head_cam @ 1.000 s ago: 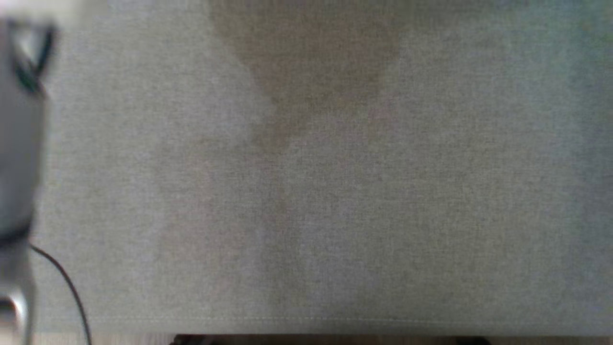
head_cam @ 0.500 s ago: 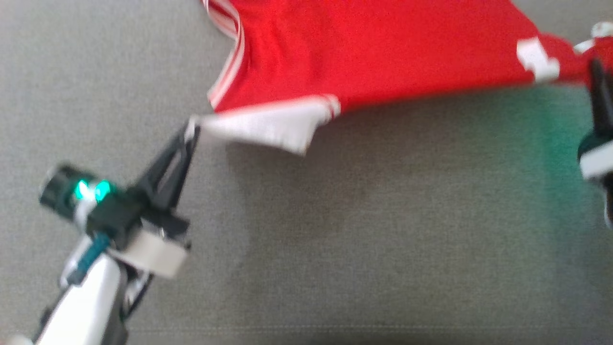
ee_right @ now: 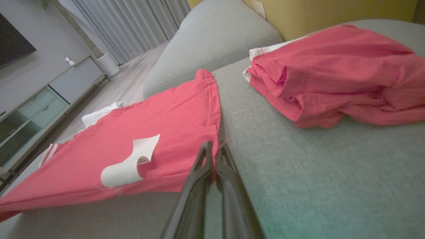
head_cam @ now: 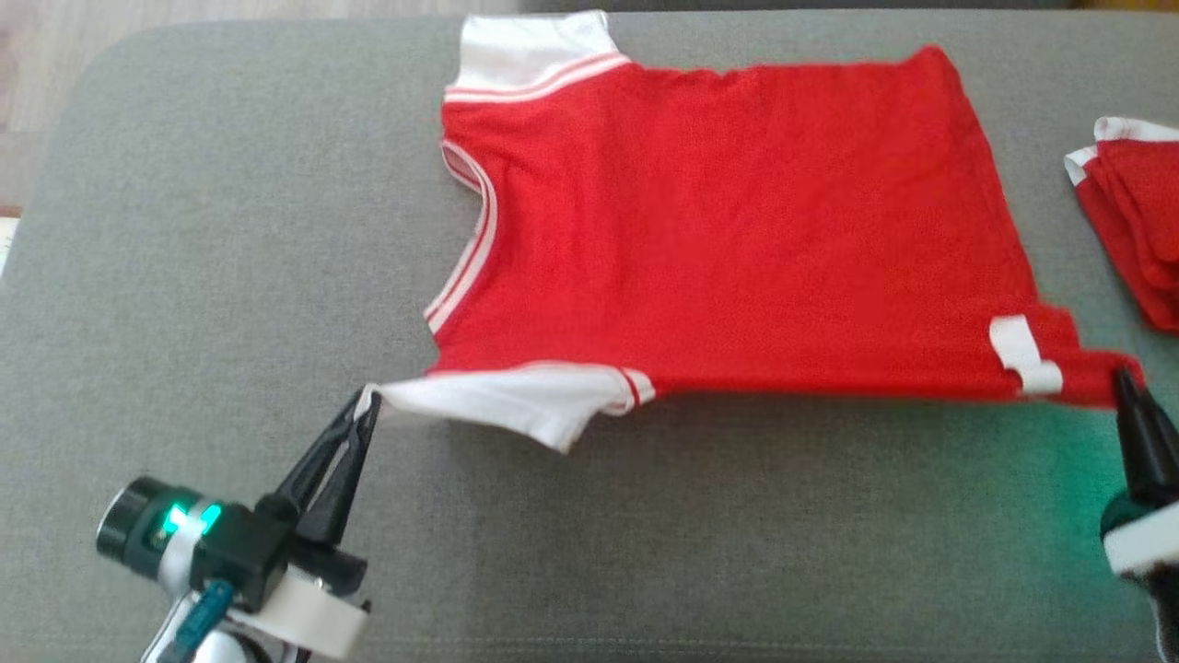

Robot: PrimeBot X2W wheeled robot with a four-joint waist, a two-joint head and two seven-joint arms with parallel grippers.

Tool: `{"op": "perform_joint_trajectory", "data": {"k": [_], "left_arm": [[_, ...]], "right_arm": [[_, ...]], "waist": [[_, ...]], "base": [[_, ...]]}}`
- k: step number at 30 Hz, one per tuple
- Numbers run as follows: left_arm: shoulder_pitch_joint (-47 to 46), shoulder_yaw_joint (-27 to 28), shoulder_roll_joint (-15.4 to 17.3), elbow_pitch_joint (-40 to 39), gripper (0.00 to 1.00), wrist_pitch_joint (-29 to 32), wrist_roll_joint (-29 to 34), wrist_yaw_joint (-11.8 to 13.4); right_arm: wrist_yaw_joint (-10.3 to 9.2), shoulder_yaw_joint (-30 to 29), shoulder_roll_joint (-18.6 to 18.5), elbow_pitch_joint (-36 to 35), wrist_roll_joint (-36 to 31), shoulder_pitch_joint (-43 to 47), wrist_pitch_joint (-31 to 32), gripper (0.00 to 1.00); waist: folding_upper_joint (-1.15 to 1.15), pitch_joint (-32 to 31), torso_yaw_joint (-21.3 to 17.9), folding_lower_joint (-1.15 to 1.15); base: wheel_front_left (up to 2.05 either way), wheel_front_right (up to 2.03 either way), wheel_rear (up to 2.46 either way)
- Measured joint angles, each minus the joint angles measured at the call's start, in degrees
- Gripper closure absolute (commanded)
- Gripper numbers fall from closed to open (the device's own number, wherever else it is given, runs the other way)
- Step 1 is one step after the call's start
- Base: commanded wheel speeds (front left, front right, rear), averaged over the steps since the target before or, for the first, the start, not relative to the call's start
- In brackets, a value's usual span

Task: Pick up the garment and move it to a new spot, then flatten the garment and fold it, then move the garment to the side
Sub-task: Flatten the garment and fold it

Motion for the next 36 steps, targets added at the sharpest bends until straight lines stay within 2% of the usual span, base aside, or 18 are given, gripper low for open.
{"op": "perform_joint_trajectory", "data": {"k": [4, 5, 9, 16, 26, 36], "left_arm": [[1.1, 0.0, 0.3, -0.5, 1.00, 0.0, 0.5, 0.0], [1.1, -0.1, 0.4, -0.6, 1.00, 0.0, 0.7, 0.0], [0.1, -0.8, 0.3, 0.1, 1.00, 0.0, 0.7, -0.4], [-8.4, -2.1, -1.3, 5.4, 1.00, 0.0, 0.7, -1.4], [-20.2, -4.1, -2.9, 12.0, 1.00, 0.0, 0.5, -2.7], [-30.8, -6.2, -4.2, 17.9, 1.00, 0.0, -1.5, -3.0]], "right_arm": [[0.00, -3.6, 2.0, -3.1, -3.0, 3.5, 2.0, 1.00], [0.00, -6.3, 3.5, -5.3, -5.2, 4.9, 3.6, 1.00], [0.00, -11.0, 6.9, -8.8, -8.0, 5.6, 8.3, 1.00], [0.00, -14.6, 10.5, -9.9, -12.7, 3.5, 16.1, 1.00], [0.00, -16.8, 10.7, -7.6, -16.0, -6.3, 21.4, 1.00], [0.00, -16.0, 9.5, -4.2, -17.2, -14.3, 22.5, 1.00]], "waist": [[0.00, -0.4, 0.2, 0.00], [0.00, -0.4, 0.1, 0.00], [0.00, -0.1, 0.0, 0.00], [0.00, 2.1, 0.0, 0.00], [0.00, 6.2, 1.4, 0.00], [0.00, 10.7, 2.7, 0.00]], "base": [[0.00, 0.00, 0.00], [0.00, 0.00, 0.00], [0.00, 0.00, 0.00], [0.00, 0.00, 0.00], [0.00, 0.00, 0.00], [0.00, 0.00, 0.00]]}}
